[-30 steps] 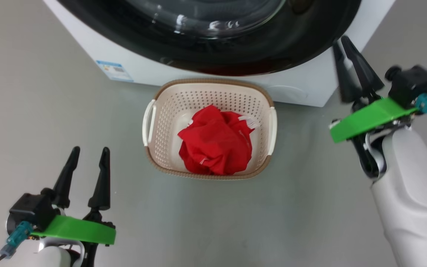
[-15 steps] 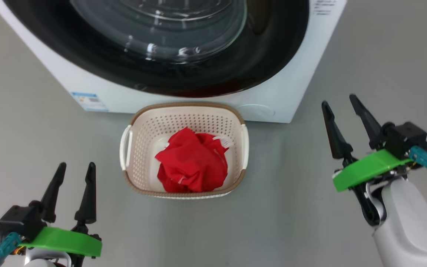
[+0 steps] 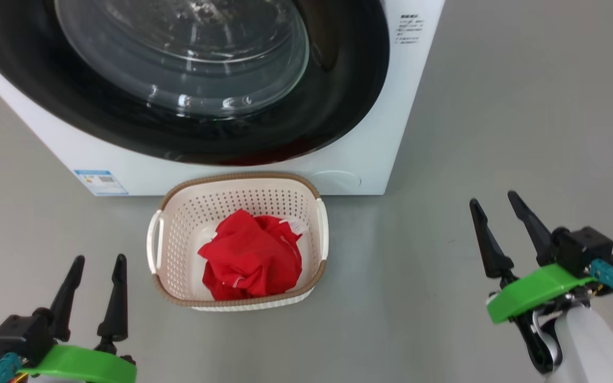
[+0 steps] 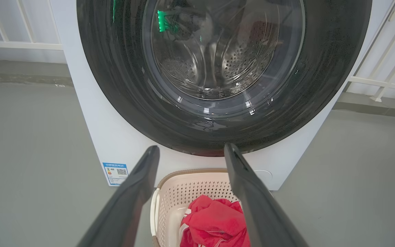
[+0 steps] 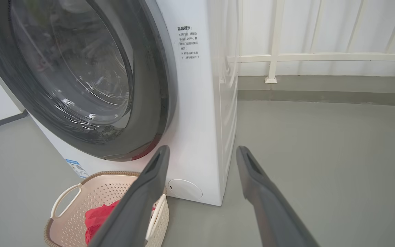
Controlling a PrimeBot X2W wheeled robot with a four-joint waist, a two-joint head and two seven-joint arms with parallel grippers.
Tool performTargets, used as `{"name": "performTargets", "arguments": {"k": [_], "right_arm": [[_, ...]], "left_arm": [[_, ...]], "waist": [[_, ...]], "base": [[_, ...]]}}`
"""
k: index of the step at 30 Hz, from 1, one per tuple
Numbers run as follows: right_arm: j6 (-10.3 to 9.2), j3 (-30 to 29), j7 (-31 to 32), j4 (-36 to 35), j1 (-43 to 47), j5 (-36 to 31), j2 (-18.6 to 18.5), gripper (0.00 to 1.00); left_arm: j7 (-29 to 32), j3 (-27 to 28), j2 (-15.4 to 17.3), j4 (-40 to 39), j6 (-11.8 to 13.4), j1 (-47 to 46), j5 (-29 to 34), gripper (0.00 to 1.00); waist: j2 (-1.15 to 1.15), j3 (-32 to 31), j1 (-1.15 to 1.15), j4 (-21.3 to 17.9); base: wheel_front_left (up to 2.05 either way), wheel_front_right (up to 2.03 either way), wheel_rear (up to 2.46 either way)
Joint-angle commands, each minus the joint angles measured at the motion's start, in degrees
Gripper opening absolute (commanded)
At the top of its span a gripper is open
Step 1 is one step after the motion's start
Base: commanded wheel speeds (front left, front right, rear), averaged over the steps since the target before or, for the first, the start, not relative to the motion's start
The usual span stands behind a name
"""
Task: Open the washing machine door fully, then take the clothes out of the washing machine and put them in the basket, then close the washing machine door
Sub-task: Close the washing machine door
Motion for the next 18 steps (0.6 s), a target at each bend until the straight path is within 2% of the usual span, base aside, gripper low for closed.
{"name": "performTargets", "arguments": {"k": [1,18], "right_arm": [[-0.13,0.81,-0.27,-1.66,1.25,0.78,-0.31,1.0],[-0.13,-1.55,-0.27,-3.34,9.97,1.3,-0.09,1.0]], "left_arm": [[-0.7,2.42,1.85,-0.94,-0.18,-0.24,-0.22,1.0],[-0.7,4.88,1.66,-0.77,-0.18,4.35,0.58,1.0]], "waist": [[0.0,-1.11,0.0,-0.99],[0.0,-5.14,0.0,-4.47]], "base": [[0.0,0.0,0.0],[0.0,0.0,0.0]]}}
